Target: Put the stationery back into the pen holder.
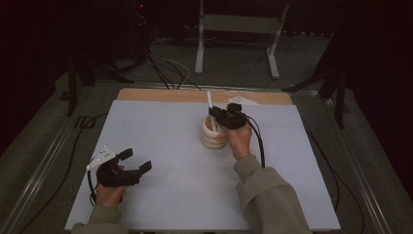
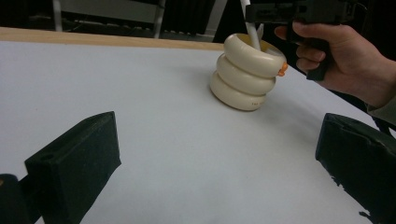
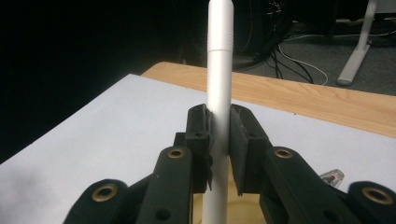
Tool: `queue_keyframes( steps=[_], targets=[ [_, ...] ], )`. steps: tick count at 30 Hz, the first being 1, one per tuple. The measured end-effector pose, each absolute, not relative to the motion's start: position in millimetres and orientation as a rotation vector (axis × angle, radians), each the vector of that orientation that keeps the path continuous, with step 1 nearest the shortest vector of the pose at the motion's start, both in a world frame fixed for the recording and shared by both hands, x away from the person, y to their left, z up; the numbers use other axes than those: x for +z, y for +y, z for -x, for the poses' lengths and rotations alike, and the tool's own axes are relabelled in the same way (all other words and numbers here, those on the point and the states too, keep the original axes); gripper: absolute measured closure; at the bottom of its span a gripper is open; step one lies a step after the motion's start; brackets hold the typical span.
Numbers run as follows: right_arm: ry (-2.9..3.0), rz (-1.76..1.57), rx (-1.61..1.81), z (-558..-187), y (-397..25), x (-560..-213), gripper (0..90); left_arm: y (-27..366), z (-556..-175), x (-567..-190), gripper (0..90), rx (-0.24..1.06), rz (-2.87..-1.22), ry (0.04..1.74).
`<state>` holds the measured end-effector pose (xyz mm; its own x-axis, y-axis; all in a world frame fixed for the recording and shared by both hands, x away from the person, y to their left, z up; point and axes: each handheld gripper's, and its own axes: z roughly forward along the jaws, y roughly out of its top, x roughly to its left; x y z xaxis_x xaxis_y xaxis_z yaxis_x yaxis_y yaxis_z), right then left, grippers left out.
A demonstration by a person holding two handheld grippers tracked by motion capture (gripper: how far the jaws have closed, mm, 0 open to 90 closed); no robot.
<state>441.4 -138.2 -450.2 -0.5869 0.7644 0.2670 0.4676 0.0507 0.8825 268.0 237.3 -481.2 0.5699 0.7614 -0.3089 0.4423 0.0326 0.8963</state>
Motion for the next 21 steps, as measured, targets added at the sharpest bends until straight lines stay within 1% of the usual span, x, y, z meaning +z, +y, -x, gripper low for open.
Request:
queue_keyframes(
  steps=[21],
  targets=[
    [2.079,-1.256,1.522,-438.0,-142.0,-461.8,78.8,236.5,-268.4,-481.8,0.3,0.327,-1.607,1.037]
  ],
)
